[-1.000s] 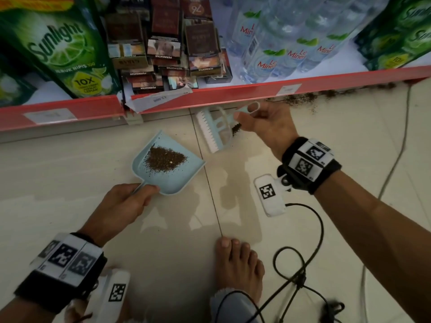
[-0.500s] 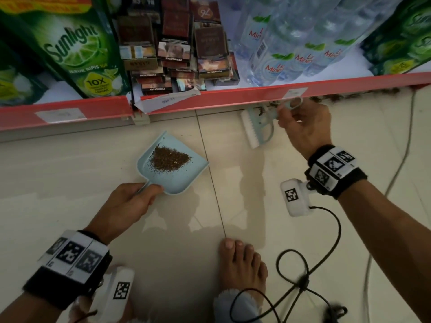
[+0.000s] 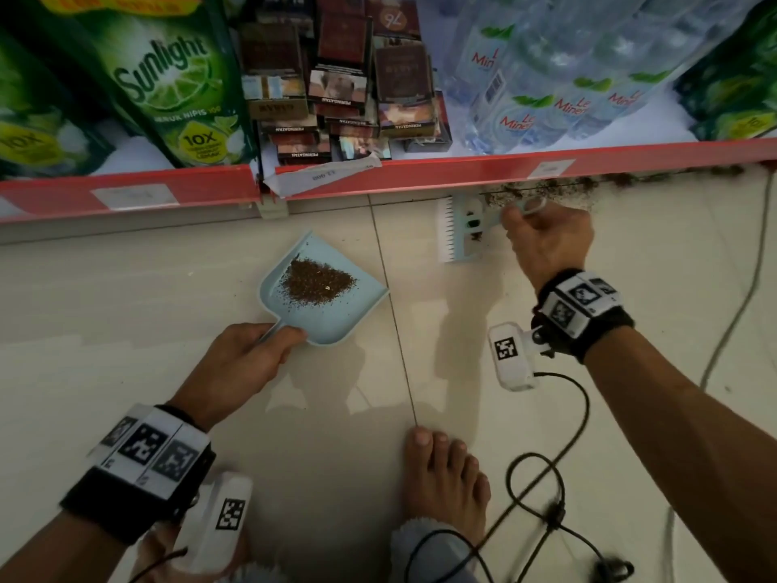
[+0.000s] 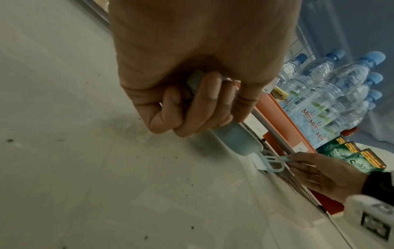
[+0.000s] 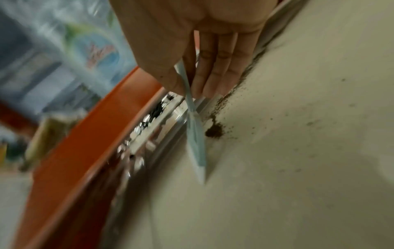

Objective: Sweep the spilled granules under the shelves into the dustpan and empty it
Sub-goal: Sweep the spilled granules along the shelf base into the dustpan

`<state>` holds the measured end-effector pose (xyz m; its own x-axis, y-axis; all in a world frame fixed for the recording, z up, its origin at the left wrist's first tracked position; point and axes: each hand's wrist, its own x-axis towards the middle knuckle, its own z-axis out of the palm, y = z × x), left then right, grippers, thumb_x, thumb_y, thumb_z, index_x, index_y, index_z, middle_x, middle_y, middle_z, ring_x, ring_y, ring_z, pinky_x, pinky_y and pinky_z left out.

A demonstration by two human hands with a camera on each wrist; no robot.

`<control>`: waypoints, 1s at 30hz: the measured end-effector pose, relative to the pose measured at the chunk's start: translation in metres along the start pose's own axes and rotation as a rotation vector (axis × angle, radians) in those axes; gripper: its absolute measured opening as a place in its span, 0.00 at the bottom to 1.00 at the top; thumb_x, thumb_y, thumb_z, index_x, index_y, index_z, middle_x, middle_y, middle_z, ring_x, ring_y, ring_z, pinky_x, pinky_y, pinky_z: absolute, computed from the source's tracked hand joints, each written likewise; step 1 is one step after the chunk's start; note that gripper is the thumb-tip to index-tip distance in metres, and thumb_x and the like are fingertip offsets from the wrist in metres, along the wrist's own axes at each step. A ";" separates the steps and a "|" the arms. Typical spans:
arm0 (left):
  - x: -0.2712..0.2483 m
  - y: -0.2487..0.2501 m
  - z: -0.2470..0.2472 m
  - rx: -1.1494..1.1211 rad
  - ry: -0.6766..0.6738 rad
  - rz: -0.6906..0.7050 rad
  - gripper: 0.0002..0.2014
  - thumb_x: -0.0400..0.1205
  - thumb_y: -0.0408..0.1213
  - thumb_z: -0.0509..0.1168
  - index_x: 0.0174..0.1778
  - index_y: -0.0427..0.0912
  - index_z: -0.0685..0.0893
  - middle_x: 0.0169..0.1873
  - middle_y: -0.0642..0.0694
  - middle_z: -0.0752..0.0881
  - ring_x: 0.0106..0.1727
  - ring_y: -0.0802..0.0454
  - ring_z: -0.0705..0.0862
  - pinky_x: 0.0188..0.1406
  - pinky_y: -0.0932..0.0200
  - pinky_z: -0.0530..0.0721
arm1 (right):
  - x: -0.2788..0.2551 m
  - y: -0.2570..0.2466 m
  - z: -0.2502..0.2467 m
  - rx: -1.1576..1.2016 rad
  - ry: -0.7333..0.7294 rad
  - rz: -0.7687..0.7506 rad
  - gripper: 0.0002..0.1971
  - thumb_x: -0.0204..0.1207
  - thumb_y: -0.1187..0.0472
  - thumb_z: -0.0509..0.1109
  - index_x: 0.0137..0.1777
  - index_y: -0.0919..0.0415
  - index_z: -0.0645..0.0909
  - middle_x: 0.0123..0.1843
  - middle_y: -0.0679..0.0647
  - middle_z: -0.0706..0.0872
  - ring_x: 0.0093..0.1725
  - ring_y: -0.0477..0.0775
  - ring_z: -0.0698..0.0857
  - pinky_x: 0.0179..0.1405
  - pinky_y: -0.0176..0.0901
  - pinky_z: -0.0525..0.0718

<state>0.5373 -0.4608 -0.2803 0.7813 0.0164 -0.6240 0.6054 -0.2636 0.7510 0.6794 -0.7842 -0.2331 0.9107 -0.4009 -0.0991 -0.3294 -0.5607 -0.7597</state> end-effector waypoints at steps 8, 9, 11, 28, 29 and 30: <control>0.002 0.000 0.000 0.024 -0.020 -0.002 0.23 0.80 0.51 0.69 0.20 0.48 0.73 0.17 0.53 0.68 0.20 0.56 0.65 0.25 0.61 0.64 | -0.025 -0.042 0.067 0.536 -0.211 0.332 0.10 0.78 0.64 0.72 0.34 0.58 0.85 0.36 0.56 0.90 0.32 0.51 0.88 0.30 0.39 0.84; 0.003 0.001 -0.001 0.027 -0.021 0.000 0.23 0.80 0.51 0.69 0.20 0.48 0.73 0.17 0.53 0.68 0.20 0.56 0.65 0.25 0.60 0.64 | -0.029 -0.047 0.079 0.559 -0.263 0.360 0.09 0.80 0.64 0.71 0.37 0.60 0.86 0.37 0.56 0.91 0.33 0.51 0.89 0.32 0.40 0.86; 0.004 0.002 -0.002 0.032 -0.020 0.013 0.23 0.80 0.50 0.68 0.20 0.48 0.74 0.17 0.54 0.69 0.19 0.56 0.66 0.26 0.59 0.64 | -0.035 -0.052 0.097 0.568 -0.318 0.390 0.09 0.79 0.65 0.71 0.37 0.59 0.85 0.38 0.56 0.92 0.35 0.51 0.90 0.37 0.44 0.89; 0.021 0.026 0.016 0.144 -0.094 0.131 0.21 0.78 0.54 0.67 0.25 0.45 0.73 0.17 0.56 0.71 0.21 0.54 0.69 0.33 0.53 0.69 | -0.014 -0.016 0.019 0.548 0.078 0.336 0.11 0.74 0.67 0.76 0.33 0.56 0.81 0.33 0.59 0.89 0.27 0.52 0.86 0.26 0.39 0.83; 0.023 0.029 0.019 0.142 -0.098 0.132 0.21 0.76 0.55 0.67 0.25 0.45 0.73 0.17 0.55 0.71 0.21 0.53 0.69 0.33 0.53 0.70 | -0.015 -0.022 0.024 0.575 0.041 0.347 0.08 0.76 0.67 0.75 0.36 0.58 0.82 0.35 0.60 0.90 0.29 0.53 0.87 0.26 0.39 0.83; 0.024 0.032 0.022 0.139 -0.097 0.131 0.21 0.75 0.56 0.66 0.24 0.45 0.73 0.17 0.55 0.72 0.22 0.52 0.69 0.33 0.53 0.70 | -0.017 -0.028 0.030 0.609 0.003 0.361 0.03 0.77 0.66 0.73 0.42 0.63 0.85 0.38 0.62 0.90 0.32 0.55 0.87 0.27 0.39 0.84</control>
<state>0.5722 -0.4904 -0.2765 0.8297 -0.1183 -0.5456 0.4672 -0.3879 0.7945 0.6809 -0.7402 -0.2298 0.7698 -0.4879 -0.4116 -0.4121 0.1125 -0.9042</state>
